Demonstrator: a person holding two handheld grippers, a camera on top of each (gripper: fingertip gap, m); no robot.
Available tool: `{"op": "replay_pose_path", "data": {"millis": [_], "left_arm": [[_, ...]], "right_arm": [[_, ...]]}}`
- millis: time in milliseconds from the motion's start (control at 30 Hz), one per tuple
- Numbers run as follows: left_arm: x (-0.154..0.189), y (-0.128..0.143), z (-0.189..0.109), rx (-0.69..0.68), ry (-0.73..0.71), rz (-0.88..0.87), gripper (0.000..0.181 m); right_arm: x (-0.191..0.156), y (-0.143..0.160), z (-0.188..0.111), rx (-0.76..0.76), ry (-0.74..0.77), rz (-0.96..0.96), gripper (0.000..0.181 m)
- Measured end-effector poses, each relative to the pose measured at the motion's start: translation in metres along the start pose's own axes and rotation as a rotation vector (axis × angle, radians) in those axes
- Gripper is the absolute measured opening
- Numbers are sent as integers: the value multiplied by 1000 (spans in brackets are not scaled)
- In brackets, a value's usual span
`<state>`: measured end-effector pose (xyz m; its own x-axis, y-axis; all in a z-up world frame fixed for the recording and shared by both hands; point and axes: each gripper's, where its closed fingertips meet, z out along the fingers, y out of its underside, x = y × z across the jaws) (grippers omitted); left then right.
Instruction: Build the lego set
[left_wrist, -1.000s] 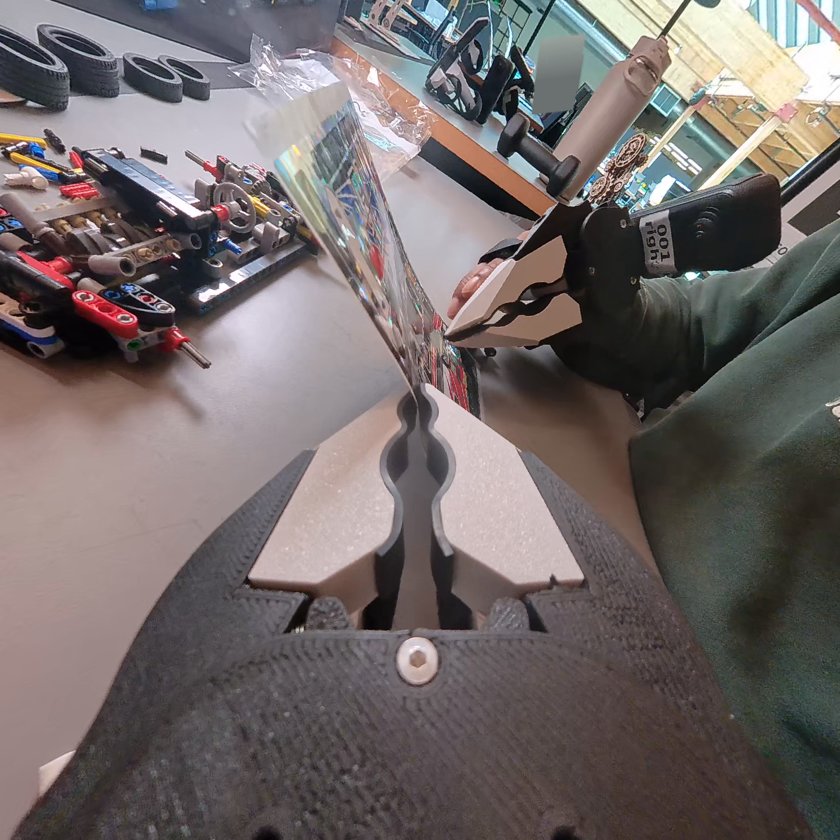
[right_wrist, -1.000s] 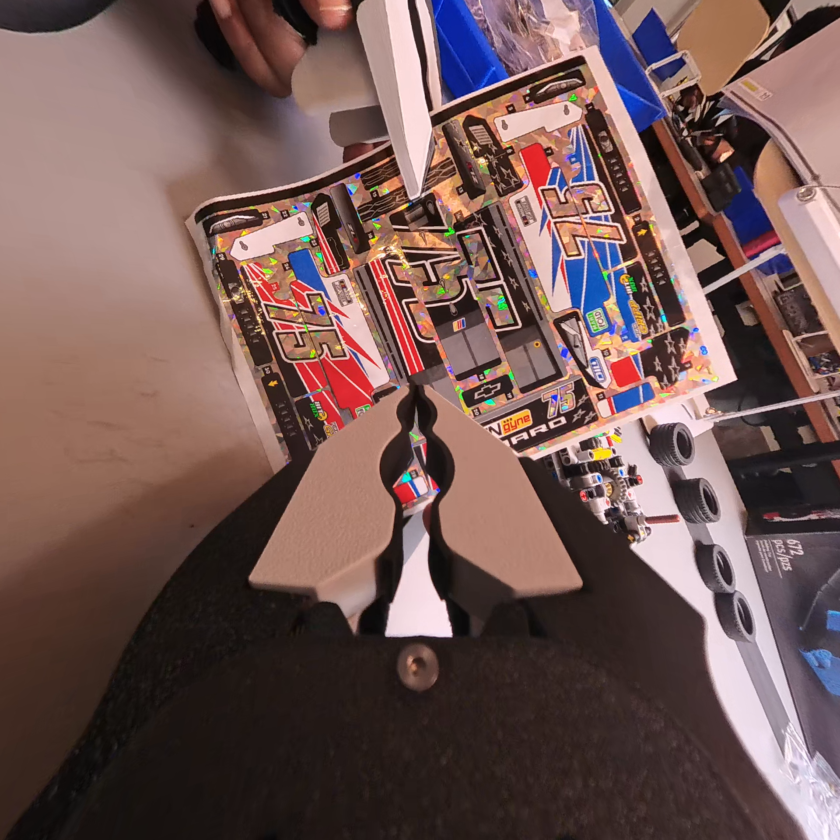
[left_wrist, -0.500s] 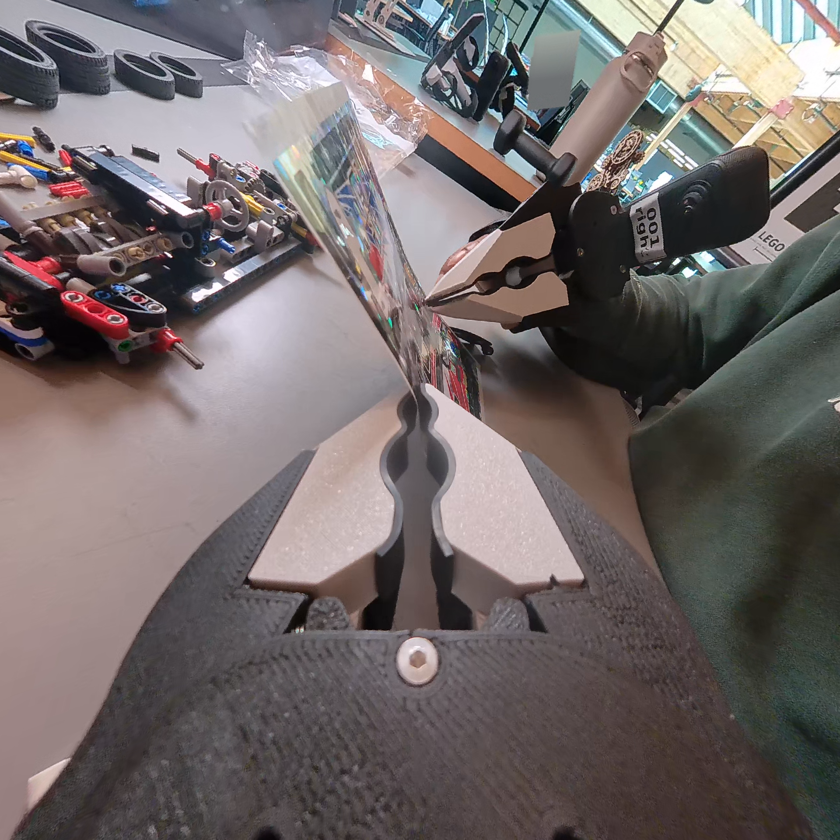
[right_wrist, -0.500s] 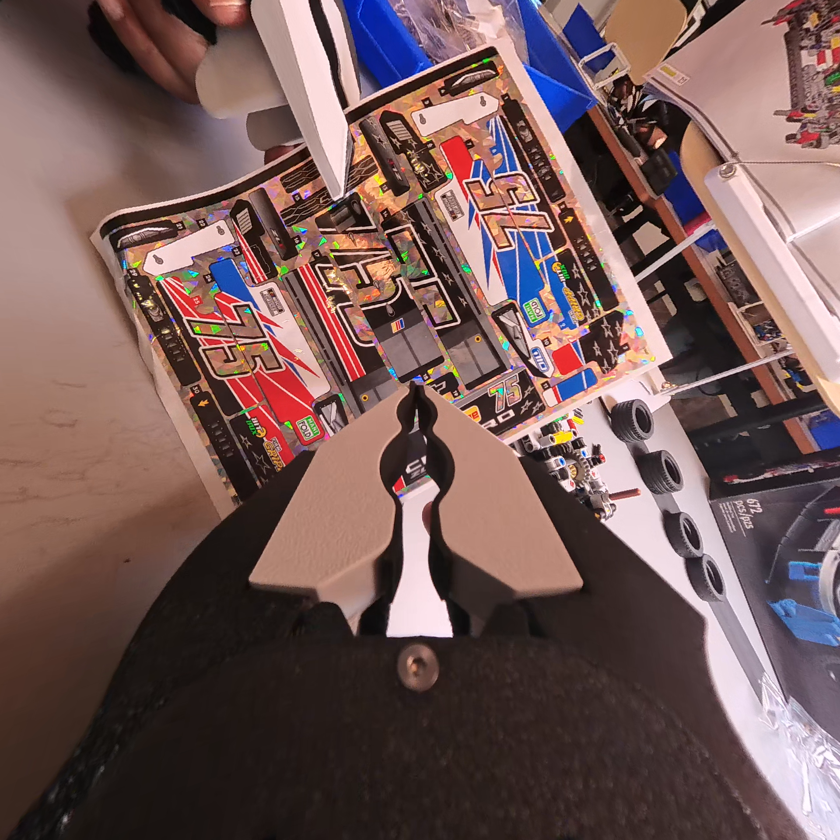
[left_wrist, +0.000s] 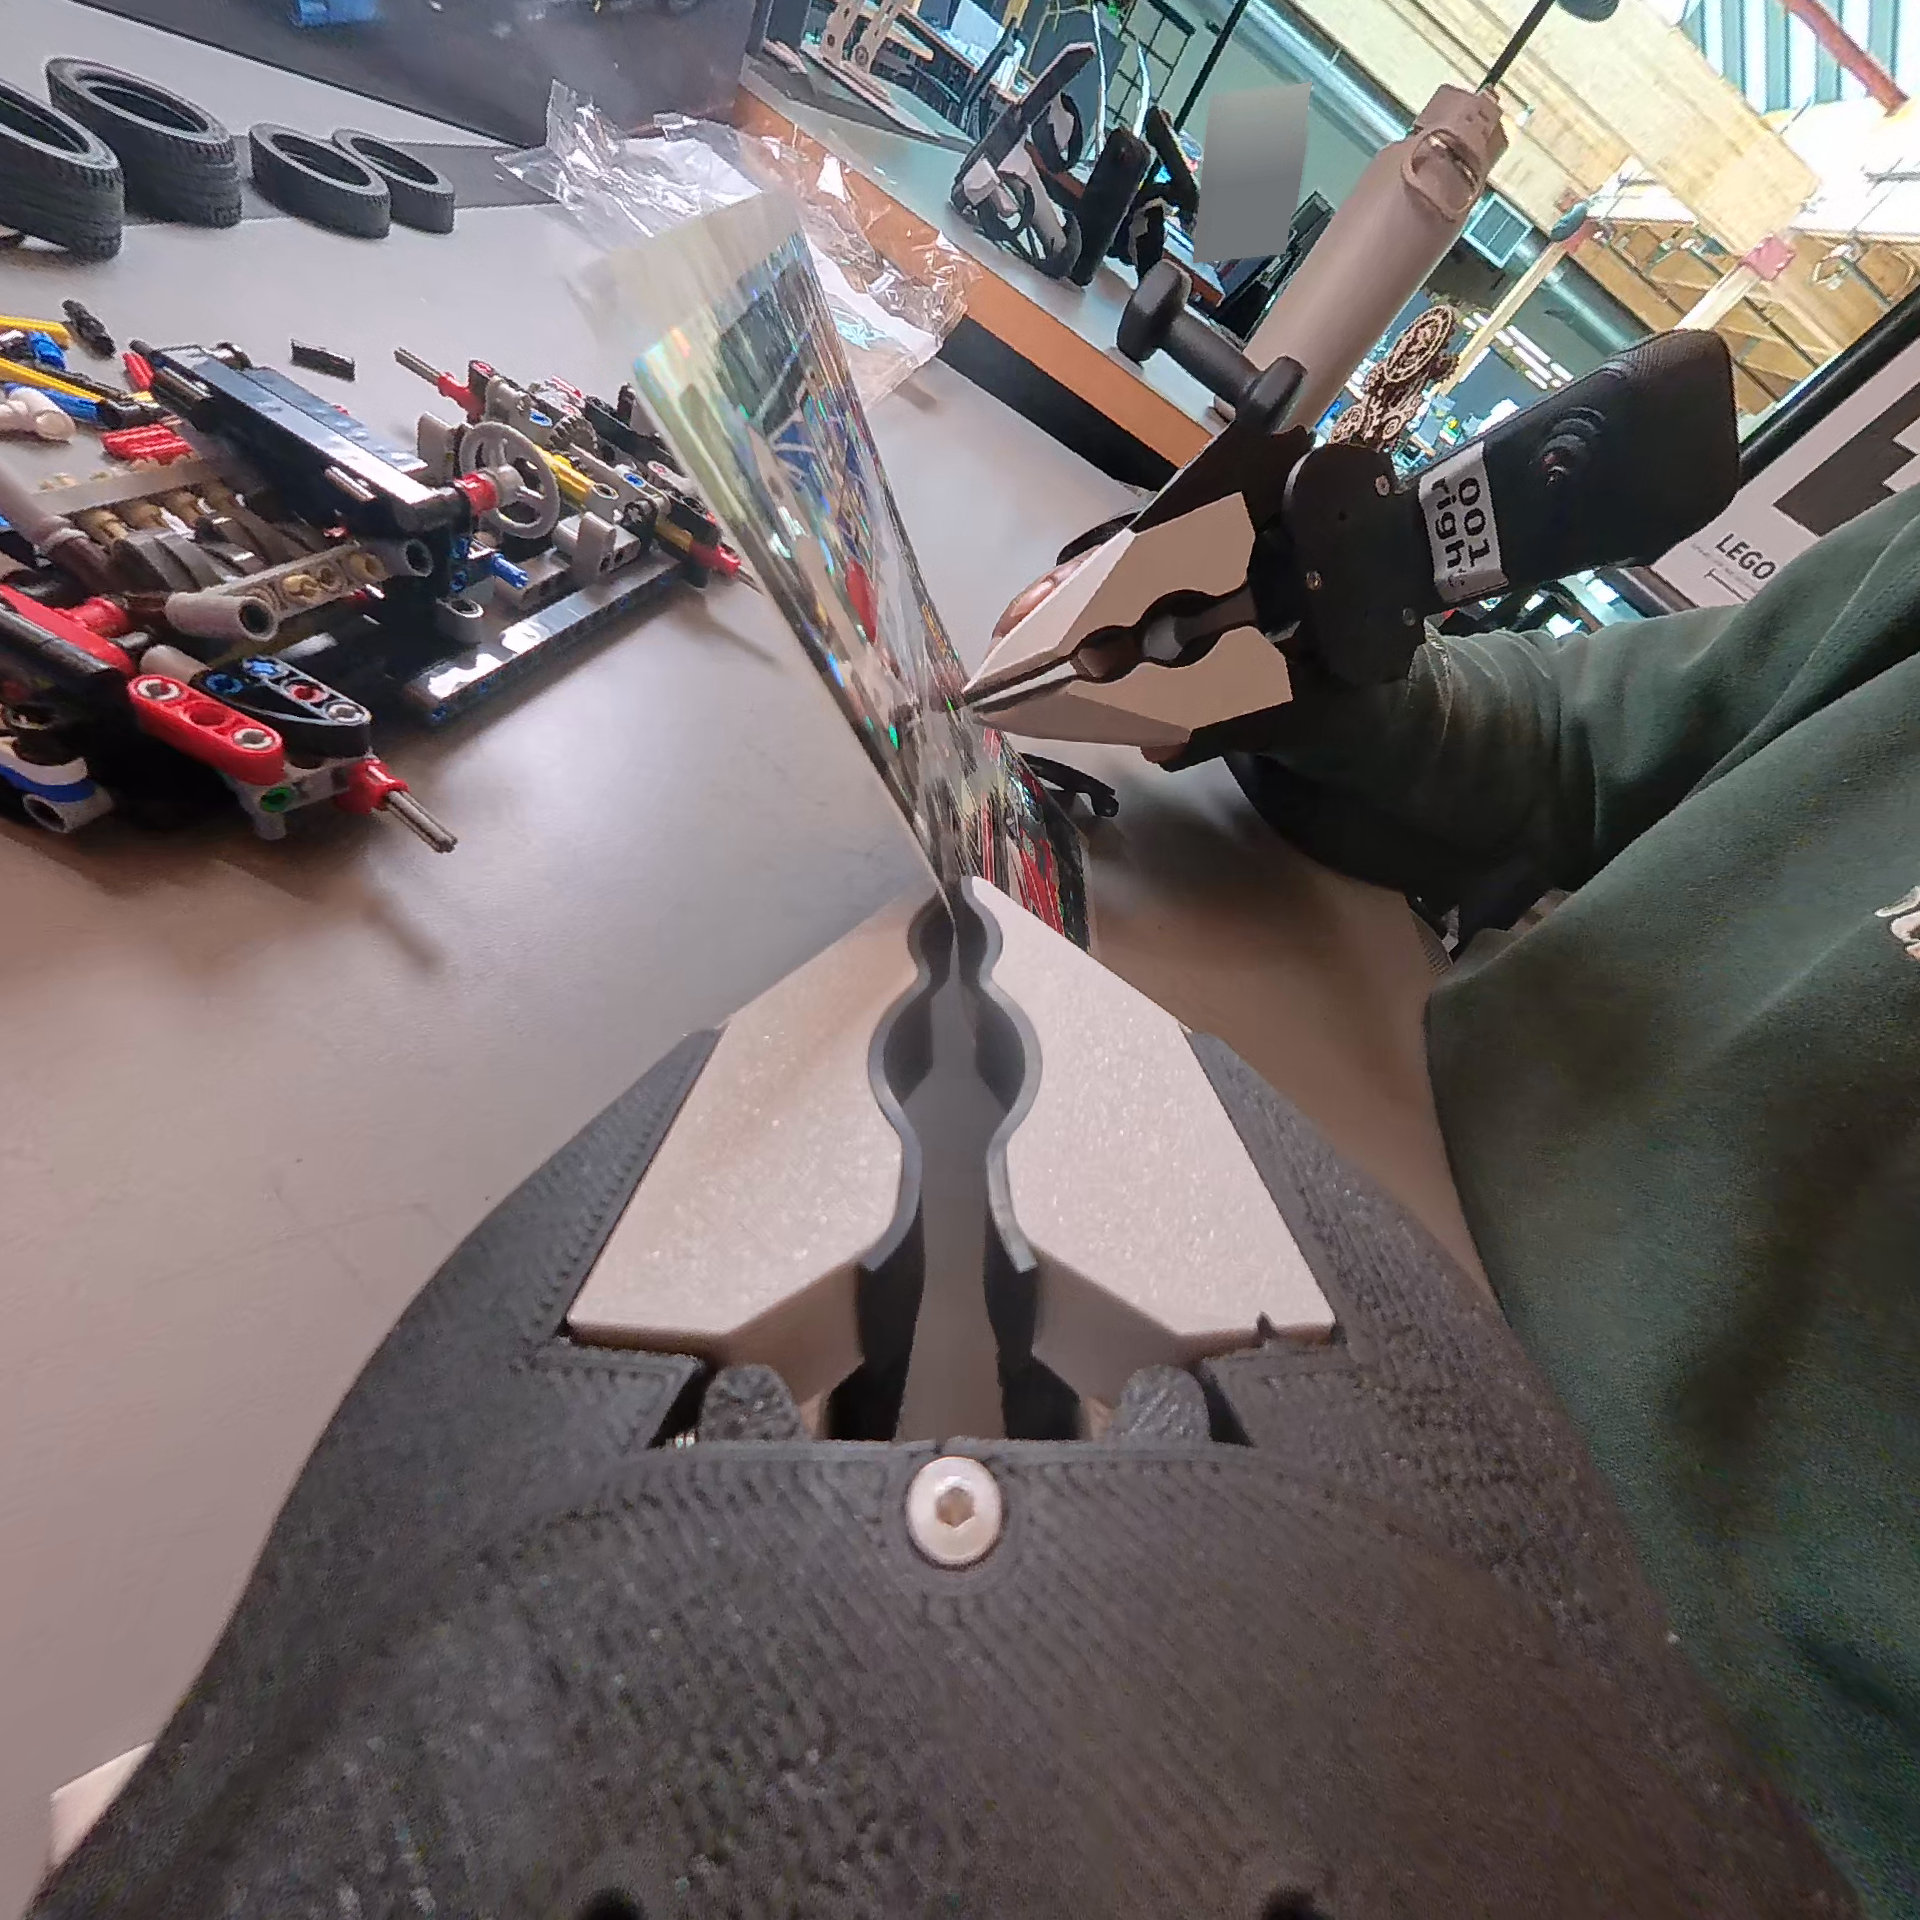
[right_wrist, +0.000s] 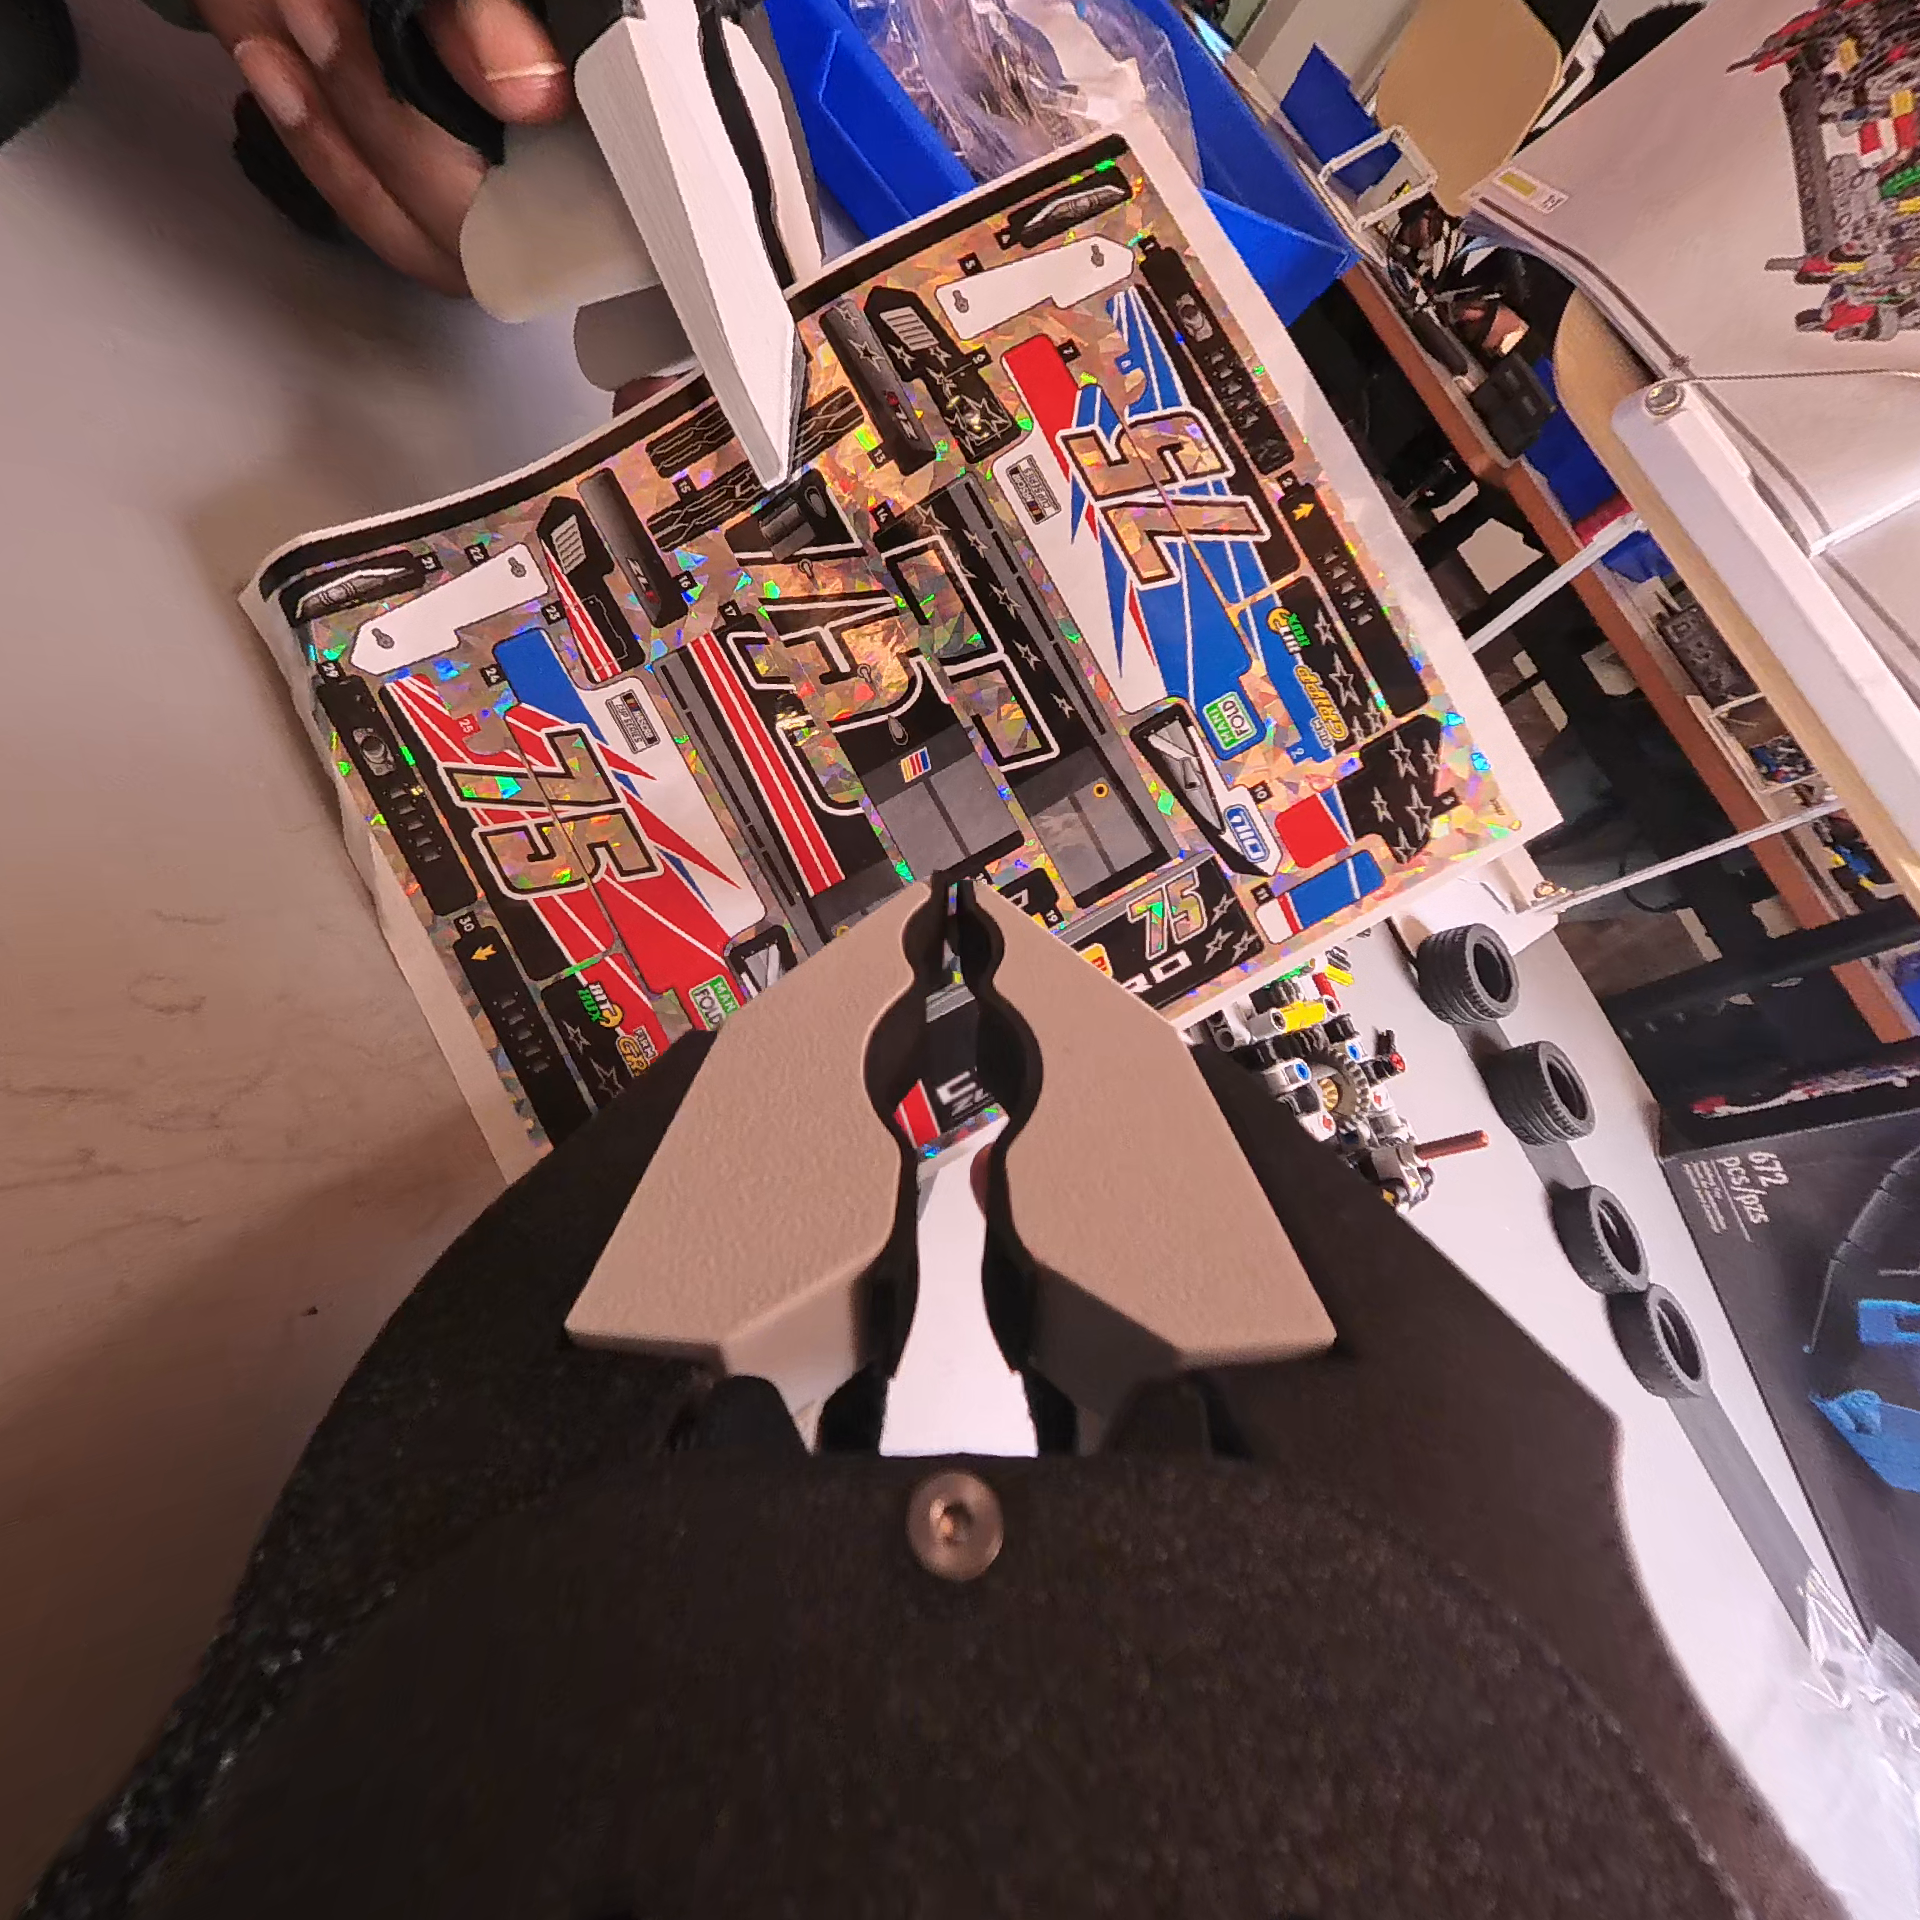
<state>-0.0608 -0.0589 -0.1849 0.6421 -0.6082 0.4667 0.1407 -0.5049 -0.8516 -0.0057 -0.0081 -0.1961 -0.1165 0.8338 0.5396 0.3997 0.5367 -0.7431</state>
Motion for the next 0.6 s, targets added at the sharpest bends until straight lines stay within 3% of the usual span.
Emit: {"op": "replay_pose_path", "data": {"millis": [200, 400, 600], "left_arm": [[1, -3, -2, 18, 9, -7, 0], [9, -21, -11, 122, 87, -63, 0], [21, -36, -20, 210, 167, -93, 0]], "right_arm": [[8, -3, -4, 33, 3, 65, 11], [36, 1, -13, 136, -70, 441, 47], [35, 5, -8, 185, -225, 690, 52]]}}
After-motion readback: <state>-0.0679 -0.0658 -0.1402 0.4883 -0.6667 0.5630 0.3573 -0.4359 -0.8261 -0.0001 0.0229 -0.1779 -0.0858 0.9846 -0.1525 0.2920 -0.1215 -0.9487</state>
